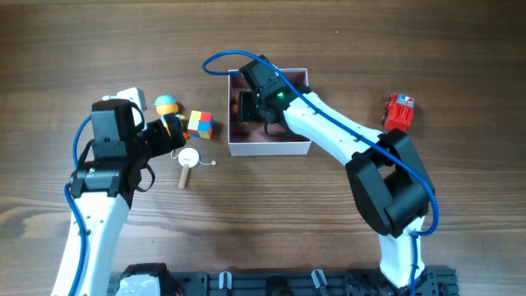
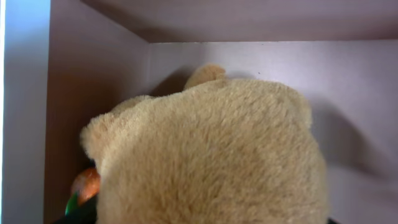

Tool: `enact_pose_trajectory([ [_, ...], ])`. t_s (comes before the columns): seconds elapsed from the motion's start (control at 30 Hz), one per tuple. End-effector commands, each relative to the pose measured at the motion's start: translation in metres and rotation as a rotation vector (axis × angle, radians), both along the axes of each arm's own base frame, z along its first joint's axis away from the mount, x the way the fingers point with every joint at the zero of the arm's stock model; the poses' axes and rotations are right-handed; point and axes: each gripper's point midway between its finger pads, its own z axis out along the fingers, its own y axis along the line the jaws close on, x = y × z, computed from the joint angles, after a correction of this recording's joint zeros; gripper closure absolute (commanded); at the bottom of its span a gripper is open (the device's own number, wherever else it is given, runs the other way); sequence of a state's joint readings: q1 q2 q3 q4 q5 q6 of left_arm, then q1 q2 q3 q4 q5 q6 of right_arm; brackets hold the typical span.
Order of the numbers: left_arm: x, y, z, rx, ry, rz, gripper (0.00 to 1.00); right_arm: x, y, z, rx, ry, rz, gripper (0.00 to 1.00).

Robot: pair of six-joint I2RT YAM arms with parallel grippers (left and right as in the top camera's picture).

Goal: Pack container
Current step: 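Carry the plush into the box and open the right gripper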

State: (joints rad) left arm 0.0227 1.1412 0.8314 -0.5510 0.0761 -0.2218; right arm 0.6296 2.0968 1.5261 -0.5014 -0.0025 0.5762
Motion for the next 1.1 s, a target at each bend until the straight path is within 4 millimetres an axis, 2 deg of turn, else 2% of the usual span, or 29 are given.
enact_pose_trajectory([
  [0.0, 0.004, 0.003, 0.006, 0.016, -0.015, -0.007, 0.00, 0.004, -0.001, 0.034, -0.014, -0.088, 0.062, 0.28],
  [0.03, 0.004, 0.003, 0.006, 0.016, -0.015, -0.007, 0.00, 0.006, -0.004, 0.040, -0.024, -0.106, 0.057, 0.27],
  [0.23, 0.004, 0.003, 0.006, 0.016, -0.015, -0.007, 0.00, 0.010, -0.020, 0.112, -0.072, -0.288, 0.097, 0.21],
  [0.37, 0.004, 0.003, 0.006, 0.016, -0.015, -0.007, 0.00, 0.010, -0.042, 0.160, -0.084, -0.382, 0.066, 0.14],
  [0.4, 0.004, 0.003, 0.006, 0.016, -0.015, -0.007, 0.00, 0.010, -0.045, 0.168, -0.073, -0.395, 0.060, 0.14],
  [0.47, 0.004, 0.003, 0.006, 0.016, -0.015, -0.007, 0.00, 0.006, -0.043, 0.178, -0.047, -0.407, 0.094, 0.23],
  [0.53, 0.004, 0.003, 0.006, 0.016, -0.015, -0.007, 0.00, 0.004, -0.042, 0.176, -0.046, -0.396, 0.103, 0.27],
  [0.67, 0.004, 0.003, 0.006, 0.016, -0.015, -0.007, 0.00, 0.004, -0.042, 0.157, -0.073, -0.351, 0.106, 0.27],
  [0.77, 0.004, 0.003, 0.006, 0.016, -0.015, -0.007, 0.00, 0.009, -0.055, 0.146, -0.146, -0.343, 0.067, 0.26],
  [1.0, 0.004, 0.003, 0.006, 0.016, -0.015, -0.007, 0.00, 0.012, -0.083, 0.136, -0.181, -0.287, 0.010, 0.27],
  [1.07, 0.004, 0.003, 0.006, 0.016, -0.015, -0.007, 0.00, 0.011, -0.096, 0.129, -0.190, -0.250, -0.017, 0.34],
])
